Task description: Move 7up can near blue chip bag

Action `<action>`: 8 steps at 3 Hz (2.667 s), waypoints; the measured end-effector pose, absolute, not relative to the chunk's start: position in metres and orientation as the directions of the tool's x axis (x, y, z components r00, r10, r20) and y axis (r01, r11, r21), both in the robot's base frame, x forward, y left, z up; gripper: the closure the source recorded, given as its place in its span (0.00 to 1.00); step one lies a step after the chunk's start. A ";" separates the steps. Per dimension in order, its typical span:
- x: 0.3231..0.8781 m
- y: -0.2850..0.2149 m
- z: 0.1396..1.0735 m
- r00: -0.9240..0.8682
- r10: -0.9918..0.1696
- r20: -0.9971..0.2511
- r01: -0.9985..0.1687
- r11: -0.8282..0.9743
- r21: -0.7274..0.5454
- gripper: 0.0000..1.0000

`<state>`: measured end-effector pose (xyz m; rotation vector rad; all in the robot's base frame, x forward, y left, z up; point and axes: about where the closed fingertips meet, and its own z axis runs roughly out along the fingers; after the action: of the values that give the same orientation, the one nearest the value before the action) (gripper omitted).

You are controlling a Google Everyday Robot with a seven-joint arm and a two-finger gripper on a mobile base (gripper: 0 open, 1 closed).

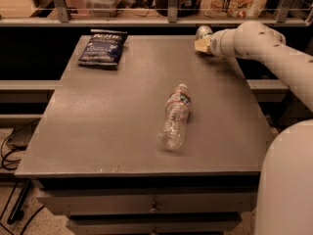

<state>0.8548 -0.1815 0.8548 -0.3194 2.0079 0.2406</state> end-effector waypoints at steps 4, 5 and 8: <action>0.822 -0.071 0.900 -0.274 -0.357 -0.893 -0.700 0.710 -0.069 1.00; 0.789 -0.033 0.887 -0.268 -0.441 -0.857 -0.804 0.592 -0.053 1.00; 0.784 0.019 0.873 -0.241 -0.435 -0.868 -0.862 0.506 -0.014 1.00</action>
Offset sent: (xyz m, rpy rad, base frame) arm -0.0120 0.0535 0.0461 -0.0422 -0.0760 0.2138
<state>0.7839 0.0190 0.8732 -1.0761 1.8615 0.6061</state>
